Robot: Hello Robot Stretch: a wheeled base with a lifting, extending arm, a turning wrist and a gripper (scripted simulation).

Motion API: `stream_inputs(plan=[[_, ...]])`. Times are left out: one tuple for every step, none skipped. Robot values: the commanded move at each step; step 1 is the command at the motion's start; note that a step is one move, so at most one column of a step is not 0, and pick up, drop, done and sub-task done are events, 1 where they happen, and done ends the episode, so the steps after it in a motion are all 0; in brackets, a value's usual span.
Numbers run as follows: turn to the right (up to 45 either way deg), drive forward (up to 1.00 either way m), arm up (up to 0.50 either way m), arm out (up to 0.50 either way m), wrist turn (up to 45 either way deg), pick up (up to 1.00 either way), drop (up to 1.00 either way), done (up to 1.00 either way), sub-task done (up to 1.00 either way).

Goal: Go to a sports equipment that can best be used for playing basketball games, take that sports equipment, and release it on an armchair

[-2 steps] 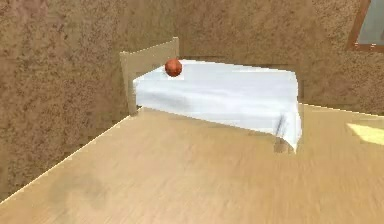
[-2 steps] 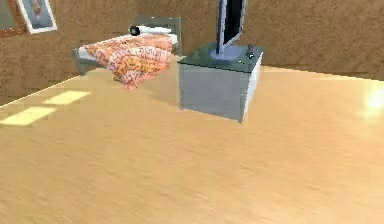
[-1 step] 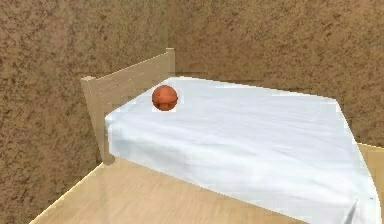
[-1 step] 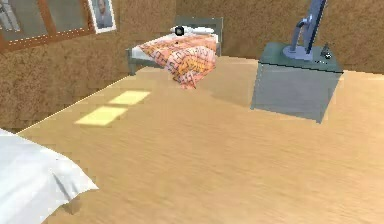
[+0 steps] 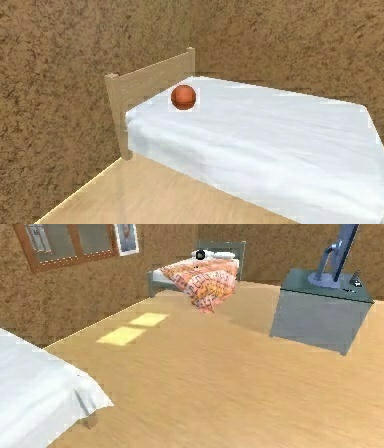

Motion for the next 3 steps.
stream_inputs(plan=[[0.0,0.55,0.0,0.0,0.0,0.0,0.0,0.0,0.0],[-45.0,0.0,0.0,0.0,0.0,0.0,0.0,0.0,0.0],[-42.0,0.0,0.0,0.0,0.0,0.0,0.0,0.0,0.0]])
